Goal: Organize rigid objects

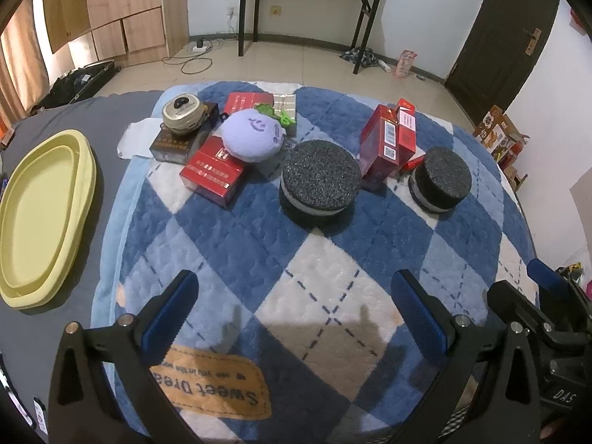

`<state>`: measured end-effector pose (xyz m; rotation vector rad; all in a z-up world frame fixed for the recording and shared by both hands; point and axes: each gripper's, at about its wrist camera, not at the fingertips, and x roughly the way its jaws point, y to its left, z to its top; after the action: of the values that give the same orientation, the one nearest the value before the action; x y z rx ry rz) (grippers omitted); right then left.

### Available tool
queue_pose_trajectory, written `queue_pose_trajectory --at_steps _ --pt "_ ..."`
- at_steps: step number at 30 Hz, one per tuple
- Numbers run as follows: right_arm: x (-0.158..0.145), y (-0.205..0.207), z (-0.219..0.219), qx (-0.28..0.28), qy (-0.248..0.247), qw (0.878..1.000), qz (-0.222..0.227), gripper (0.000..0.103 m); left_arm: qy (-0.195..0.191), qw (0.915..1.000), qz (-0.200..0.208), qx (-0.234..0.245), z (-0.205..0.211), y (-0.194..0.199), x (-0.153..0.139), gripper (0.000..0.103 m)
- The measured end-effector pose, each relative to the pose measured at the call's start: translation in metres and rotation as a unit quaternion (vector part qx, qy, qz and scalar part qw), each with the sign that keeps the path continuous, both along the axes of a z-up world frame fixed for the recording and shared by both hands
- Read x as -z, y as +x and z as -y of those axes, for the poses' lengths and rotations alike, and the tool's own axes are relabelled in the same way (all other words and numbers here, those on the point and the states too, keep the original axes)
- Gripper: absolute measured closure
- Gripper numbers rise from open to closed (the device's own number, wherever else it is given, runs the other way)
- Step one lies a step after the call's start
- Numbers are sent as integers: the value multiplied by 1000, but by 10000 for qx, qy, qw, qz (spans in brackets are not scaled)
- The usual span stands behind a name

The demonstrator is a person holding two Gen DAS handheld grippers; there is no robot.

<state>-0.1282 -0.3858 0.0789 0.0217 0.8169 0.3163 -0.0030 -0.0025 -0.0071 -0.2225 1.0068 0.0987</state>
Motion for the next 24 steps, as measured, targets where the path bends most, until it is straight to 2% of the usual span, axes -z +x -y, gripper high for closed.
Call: queue_pose_trajectory --at_steps 24 --pt "6 1 -1 -14 -40 9999 -126 0 106 9999 49 85 5 -1 -5 0"
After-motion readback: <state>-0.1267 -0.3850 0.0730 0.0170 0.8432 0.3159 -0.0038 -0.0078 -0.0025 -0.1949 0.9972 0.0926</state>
